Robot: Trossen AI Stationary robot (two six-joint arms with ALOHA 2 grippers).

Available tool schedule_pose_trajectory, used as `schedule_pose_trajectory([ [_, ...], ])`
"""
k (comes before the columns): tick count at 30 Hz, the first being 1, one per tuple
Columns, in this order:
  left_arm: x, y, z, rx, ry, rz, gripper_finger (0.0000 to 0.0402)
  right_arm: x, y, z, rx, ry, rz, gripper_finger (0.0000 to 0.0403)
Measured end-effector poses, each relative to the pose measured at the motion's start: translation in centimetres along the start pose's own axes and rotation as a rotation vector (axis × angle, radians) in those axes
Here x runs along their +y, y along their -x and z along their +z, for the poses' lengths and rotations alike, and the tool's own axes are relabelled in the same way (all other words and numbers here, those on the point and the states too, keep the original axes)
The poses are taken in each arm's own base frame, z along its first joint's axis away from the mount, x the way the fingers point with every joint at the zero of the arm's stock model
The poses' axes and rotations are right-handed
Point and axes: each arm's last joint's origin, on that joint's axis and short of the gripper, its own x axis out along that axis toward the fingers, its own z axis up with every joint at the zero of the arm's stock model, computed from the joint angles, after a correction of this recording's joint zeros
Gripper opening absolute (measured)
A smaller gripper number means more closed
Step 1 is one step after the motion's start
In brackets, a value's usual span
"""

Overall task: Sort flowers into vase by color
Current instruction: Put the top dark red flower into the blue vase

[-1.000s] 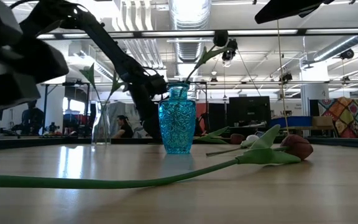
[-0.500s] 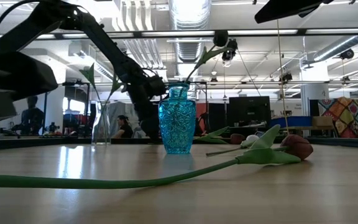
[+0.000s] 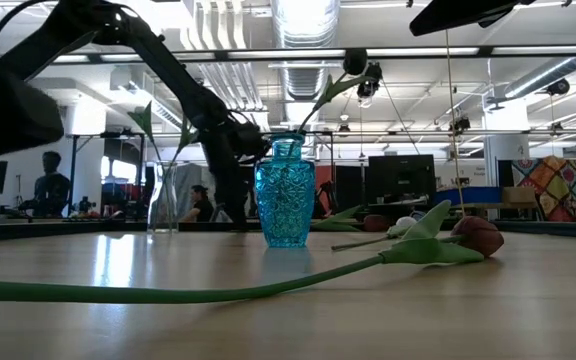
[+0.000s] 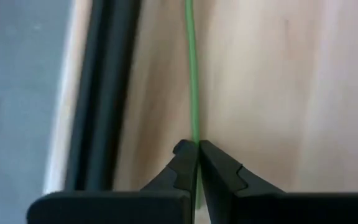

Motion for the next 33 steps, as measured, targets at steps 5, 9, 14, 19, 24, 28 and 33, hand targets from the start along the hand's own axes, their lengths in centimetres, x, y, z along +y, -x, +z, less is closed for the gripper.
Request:
schedule_pose_trajectory([
  [5,-0.7,1.3,0.0,-0.054,0.01,-0.137,0.0,0.0,0.0,0.0,0.0,0.0,0.0,0.0009],
  [9,-1.1,2.6,0.3,-0.097,0.01,-0.199,0.0,0.0,0.0,0.0,0.001,0.006,0.004,0.0009],
  [14,-1.4,2.5,0.4,-0.085,0.031,-0.191,0.0003,0.0,0.0,0.0,0.0,0.008,0.004,0.0009],
  [19,-1.4,2.1,0.3,-0.043,0.038,-0.147,0.002,0.0,0.0,0.0,-0.001,0.006,0.004,0.0009],
  [24,-1.7,1.8,0.2,-0.019,0.009,-0.121,0.0058,0.0,0.0,0.0,-0.003,0.008,0.005,0.0009],
  [28,-2.0,1.5,0.3,-0.028,-0.001,-0.119,0.0089,0.0,0.0,0.0,-0.003,0.007,0.005,0.0009],
  [33,-2.2,1.1,-0.1,-0.004,0.002,-0.104,0.0104,0.0,0.0,0.1,-0.003,0.007,0.005,0.0009],
])
